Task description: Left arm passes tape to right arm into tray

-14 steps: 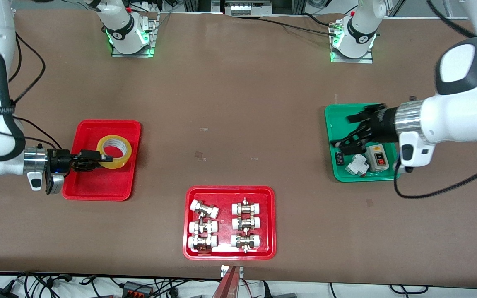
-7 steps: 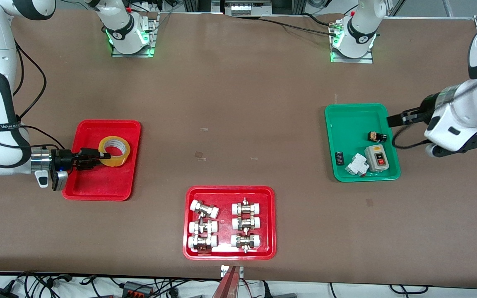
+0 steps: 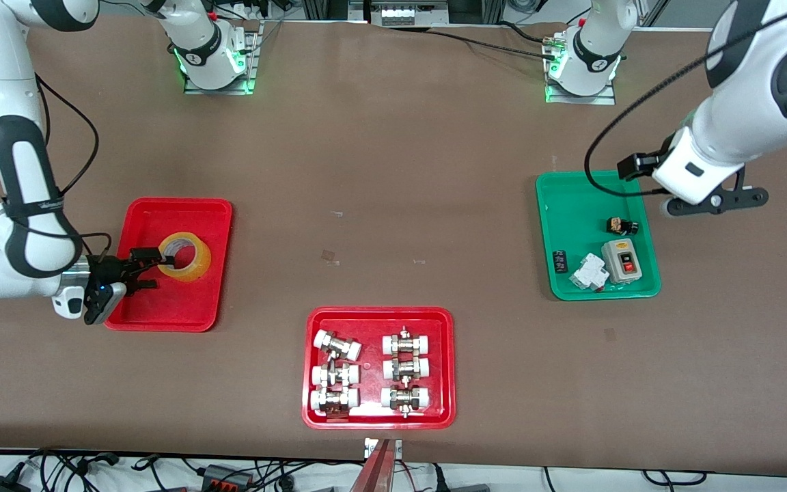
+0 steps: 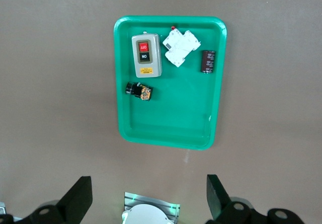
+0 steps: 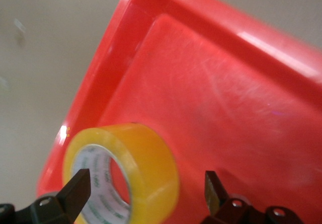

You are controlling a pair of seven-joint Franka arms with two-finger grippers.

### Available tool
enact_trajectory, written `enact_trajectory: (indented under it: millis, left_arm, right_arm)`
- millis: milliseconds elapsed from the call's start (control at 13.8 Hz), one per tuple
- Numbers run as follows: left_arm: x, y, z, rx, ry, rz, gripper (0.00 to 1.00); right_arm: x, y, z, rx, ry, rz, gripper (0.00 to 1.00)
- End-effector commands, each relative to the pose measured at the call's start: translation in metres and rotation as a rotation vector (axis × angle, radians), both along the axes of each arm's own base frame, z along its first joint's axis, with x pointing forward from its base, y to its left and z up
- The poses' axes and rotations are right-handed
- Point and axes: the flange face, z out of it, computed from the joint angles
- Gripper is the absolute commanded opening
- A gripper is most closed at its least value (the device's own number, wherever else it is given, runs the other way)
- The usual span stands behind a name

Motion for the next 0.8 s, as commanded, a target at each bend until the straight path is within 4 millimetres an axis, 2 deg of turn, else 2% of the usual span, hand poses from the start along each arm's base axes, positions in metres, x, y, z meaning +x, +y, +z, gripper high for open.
enact_trajectory:
  millis: [0, 72, 217, 361, 506, 651, 723]
  left_arm:
    - [-0.004, 0.007, 0.008, 0.018, -0.024, -0.042, 1.00]
    - [-0.002, 0.007, 0.019, 0.018, -0.046, -0.028, 1.00]
    - [0.000, 0.009, 0.023, 0.015, -0.053, -0.037, 1.00]
    - [0.001, 0.008, 0.024, 0.002, -0.061, -0.035, 1.00]
    - [0.008, 0.014, 0.028, -0.104, -0.103, 0.006, 1.00]
    - [0.008, 0.008, 0.031, -0.128, -0.117, 0.005, 1.00]
    - [0.007, 0.005, 0.032, -0.132, -0.118, 0.001, 1.00]
  right_arm:
    - [0.008, 0.021, 0.088, -0.161, -0.082, 0.042, 1.00]
    - [0.007, 0.026, 0.123, -0.242, -0.095, 0.015, 1.00]
    - [-0.004, 0.053, 0.187, -0.335, -0.074, -0.097, 1.00]
    - [-0.023, 0.077, 0.247, -0.414, -0.044, -0.250, 1.00]
    - [-0.045, 0.102, 0.303, -0.464, -0.042, -0.388, 1.00]
    - [-0.072, 0.119, 0.347, -0.491, -0.024, -0.486, 1.00]
    - [-0.084, 0.120, 0.361, -0.493, -0.025, -0.530, 1.00]
